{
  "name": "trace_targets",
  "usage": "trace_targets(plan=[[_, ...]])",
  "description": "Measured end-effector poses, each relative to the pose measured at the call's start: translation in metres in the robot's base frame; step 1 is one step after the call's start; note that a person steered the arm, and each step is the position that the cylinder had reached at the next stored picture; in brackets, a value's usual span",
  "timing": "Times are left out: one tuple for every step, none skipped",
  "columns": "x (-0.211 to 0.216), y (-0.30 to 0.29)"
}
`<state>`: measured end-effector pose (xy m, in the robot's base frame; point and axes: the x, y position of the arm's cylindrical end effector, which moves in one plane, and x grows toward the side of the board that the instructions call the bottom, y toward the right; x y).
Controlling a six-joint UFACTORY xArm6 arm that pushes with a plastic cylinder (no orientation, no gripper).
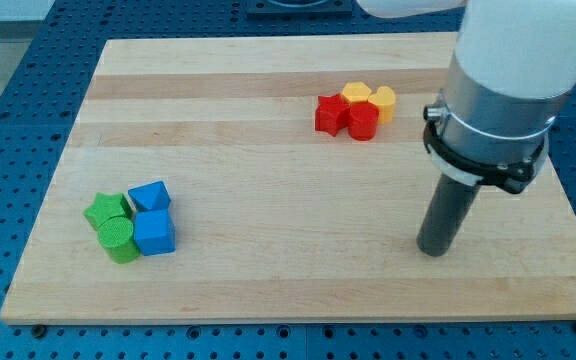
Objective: Move your arm right to the yellow heart
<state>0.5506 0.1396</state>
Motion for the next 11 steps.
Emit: trace_targets(plan=[[-0.017, 0.027], [-0.017, 0.045], [-0.018, 0.074], [-0.028, 0.107], [-0.041, 0.134], [-0.077, 0.129], [-0.107, 0.110], [-0.135, 0.086], [-0.152, 0.071], [-0.169, 0.058], [-0.190, 0.044]])
